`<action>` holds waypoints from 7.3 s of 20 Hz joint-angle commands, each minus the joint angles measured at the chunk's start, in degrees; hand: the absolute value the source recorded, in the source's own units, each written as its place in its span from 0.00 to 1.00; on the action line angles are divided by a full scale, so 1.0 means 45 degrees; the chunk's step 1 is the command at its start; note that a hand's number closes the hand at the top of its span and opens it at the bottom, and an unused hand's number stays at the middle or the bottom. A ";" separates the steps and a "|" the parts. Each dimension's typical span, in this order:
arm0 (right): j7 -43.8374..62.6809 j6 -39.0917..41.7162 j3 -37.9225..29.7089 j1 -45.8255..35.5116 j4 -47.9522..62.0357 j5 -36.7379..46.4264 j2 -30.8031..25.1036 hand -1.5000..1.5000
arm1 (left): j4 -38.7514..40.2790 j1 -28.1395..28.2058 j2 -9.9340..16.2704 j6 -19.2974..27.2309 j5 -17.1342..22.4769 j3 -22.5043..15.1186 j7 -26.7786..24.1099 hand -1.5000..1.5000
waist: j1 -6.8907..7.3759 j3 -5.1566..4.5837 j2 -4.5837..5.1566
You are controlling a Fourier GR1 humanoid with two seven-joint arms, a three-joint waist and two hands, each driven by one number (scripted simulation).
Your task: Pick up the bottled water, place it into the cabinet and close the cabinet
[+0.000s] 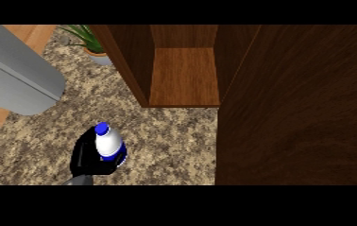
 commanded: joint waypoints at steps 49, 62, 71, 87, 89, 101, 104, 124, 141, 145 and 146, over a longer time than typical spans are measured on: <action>0.2332 -0.0190 -0.1116 -0.2245 -0.0790 -0.2121 -0.0060 0.00 | -0.6672 -0.7105 -0.0629 1.4520 0.3082 -0.9479 0.7491 1.00 | -0.0130 -0.0002 0.0072; 0.1618 0.0591 -0.1911 -0.1768 -0.0446 -0.2686 -0.0036 0.00 | -0.2308 -0.9100 -0.0629 1.4329 0.3694 -0.8923 0.6371 1.00 | -0.0371 -0.0003 0.0076; 0.2567 0.0184 -0.1647 -0.2995 -0.0205 -0.2973 -0.0245 0.00 | 0.0219 -0.9759 -0.0629 1.3456 0.5501 -0.7405 0.4293 1.00 | -0.0444 -0.0013 0.0195; 0.2212 0.0618 -0.1904 -0.2781 -0.0129 -0.3127 -0.0411 0.00 | 0.6182 -1.2966 -0.0458 1.2818 0.3790 -0.7018 0.3701 0.00 | -0.0744 -0.0010 0.0293; 0.2069 0.0707 -0.2111 -0.2665 -0.0079 -0.2979 -0.0377 0.00 | 0.6417 -1.3153 -0.0599 1.2558 0.3831 -0.6810 0.3761 0.00 | -0.0642 -0.0008 0.0231; 0.2103 0.0420 -0.1612 -0.3345 0.0522 -0.2091 -0.0083 0.00 | 0.5296 -1.3278 -0.0627 1.0546 0.4726 -0.5722 0.2477 0.00 | -0.0284 -0.0006 0.0101; 0.2554 0.0243 -0.2038 -0.3031 -0.0405 -0.3177 -0.0430 0.00 | 0.4944 -1.3345 -0.0611 0.9687 0.4959 -0.5429 0.2509 0.00 | -0.0194 -0.0013 0.0085; 0.3280 -0.0036 -0.0980 -0.2428 -0.1228 -0.2650 -0.0185 0.00 | -0.4836 -0.5741 -0.0296 1.0598 0.5084 -0.9617 0.4149 0.00 | 0.0341 -0.0014 -0.0132; 0.4301 0.1533 0.1626 -0.2884 -0.1854 -0.1303 -0.1948 1.00 | -1.2126 0.0330 0.2507 1.1317 0.4289 -1.1395 0.5043 0.00 | 0.0225 -0.0019 -0.0084; 0.5441 0.1168 0.3394 -0.3434 -0.2074 -0.0270 -0.1974 1.00 | -1.3158 0.0992 0.3327 1.0957 0.4589 -1.0875 0.5098 0.00 | 0.0359 -0.0040 -0.0044; 0.5070 0.1566 0.3704 -0.2414 -0.2226 0.0009 -0.1933 1.00 | -1.3329 0.1649 0.3364 1.1048 0.4620 -1.0978 0.4963 0.00 | 0.0077 -0.0033 -0.0115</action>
